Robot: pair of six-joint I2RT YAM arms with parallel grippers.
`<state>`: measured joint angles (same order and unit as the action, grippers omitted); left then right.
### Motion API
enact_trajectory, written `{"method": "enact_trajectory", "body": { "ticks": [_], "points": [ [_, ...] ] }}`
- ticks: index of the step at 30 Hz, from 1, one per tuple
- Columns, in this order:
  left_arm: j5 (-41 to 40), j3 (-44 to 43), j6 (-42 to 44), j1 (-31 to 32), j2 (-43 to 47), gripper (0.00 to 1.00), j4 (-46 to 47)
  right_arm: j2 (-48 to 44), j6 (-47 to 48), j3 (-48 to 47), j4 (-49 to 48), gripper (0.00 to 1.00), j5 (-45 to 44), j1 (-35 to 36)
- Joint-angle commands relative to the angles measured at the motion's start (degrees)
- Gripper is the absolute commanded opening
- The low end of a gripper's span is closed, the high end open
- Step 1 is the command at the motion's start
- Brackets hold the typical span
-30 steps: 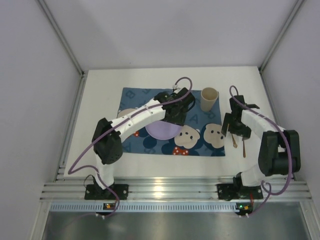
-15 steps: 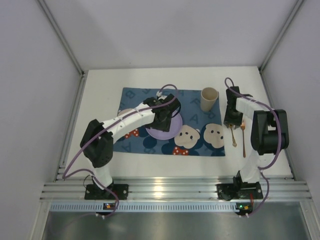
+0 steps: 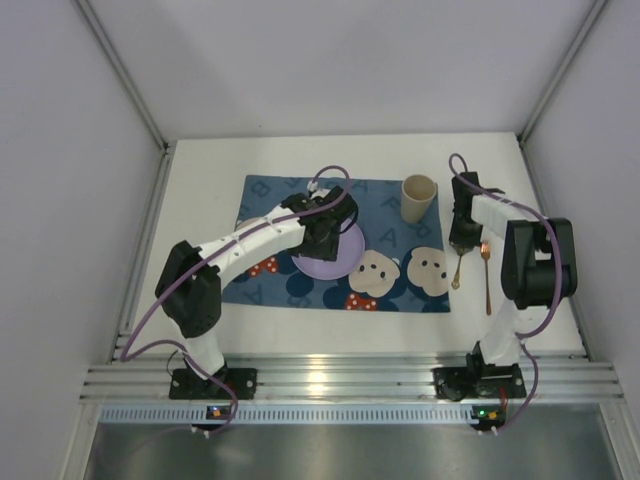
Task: Set the dinner table for one person
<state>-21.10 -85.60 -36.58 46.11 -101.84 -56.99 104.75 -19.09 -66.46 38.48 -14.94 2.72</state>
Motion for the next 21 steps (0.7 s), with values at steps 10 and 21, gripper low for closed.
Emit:
{"method": "enact_trajectory", "body": {
  "ticks": [10, 21],
  "points": [
    [-0.8, -4.0, -0.1, -0.2, 0.2, 0.68, -0.3, -4.2, -1.7, -5.8, 6.9, 0.00, 0.4, -0.8],
    [-0.3, -7.8, 0.0, -0.2, 0.2, 0.68, -2.5, -16.6, -4.1, -15.5, 18.6, 0.00, 0.2, 6.6]
  ]
}}
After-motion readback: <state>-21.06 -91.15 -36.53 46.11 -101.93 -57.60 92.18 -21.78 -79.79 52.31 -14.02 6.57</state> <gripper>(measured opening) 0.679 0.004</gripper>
